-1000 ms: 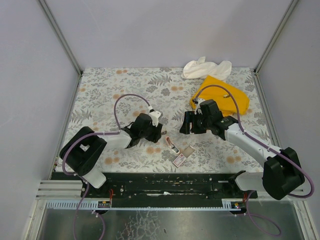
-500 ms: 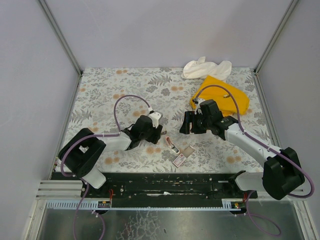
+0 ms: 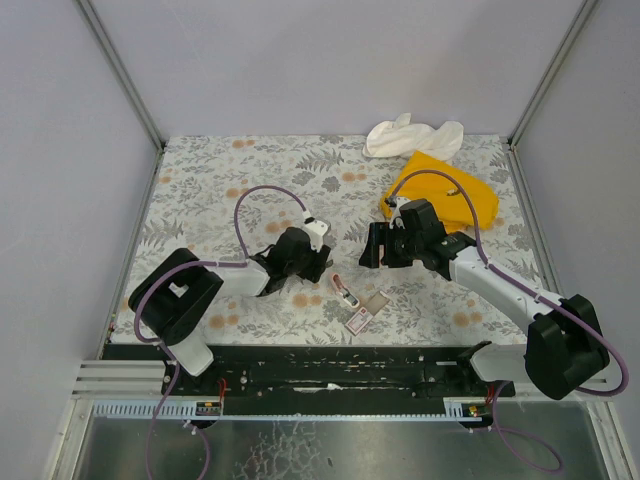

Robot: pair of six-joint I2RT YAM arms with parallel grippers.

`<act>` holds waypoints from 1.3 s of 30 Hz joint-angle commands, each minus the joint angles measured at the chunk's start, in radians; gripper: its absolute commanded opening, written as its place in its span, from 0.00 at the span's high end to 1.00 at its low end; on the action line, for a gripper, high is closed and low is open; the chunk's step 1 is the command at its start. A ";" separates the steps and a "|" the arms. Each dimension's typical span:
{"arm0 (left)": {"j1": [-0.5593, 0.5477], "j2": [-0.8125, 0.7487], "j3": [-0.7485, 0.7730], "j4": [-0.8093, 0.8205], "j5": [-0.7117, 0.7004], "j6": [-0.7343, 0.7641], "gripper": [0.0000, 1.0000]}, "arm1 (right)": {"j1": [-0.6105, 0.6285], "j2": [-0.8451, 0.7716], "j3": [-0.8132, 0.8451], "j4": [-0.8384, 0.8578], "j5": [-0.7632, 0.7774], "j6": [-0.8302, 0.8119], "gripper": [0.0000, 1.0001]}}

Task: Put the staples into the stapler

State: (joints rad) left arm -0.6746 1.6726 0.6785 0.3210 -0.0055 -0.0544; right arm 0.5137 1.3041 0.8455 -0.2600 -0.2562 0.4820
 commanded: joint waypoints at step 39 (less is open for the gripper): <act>-0.070 -0.438 0.010 -0.229 0.161 -0.245 1.00 | -0.007 -0.098 -0.068 0.352 -0.305 0.505 0.01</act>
State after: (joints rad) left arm -0.7303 1.2984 0.6857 0.1162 0.0147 -0.2501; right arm 0.5102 1.2297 0.7856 -0.0494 -0.4713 0.8650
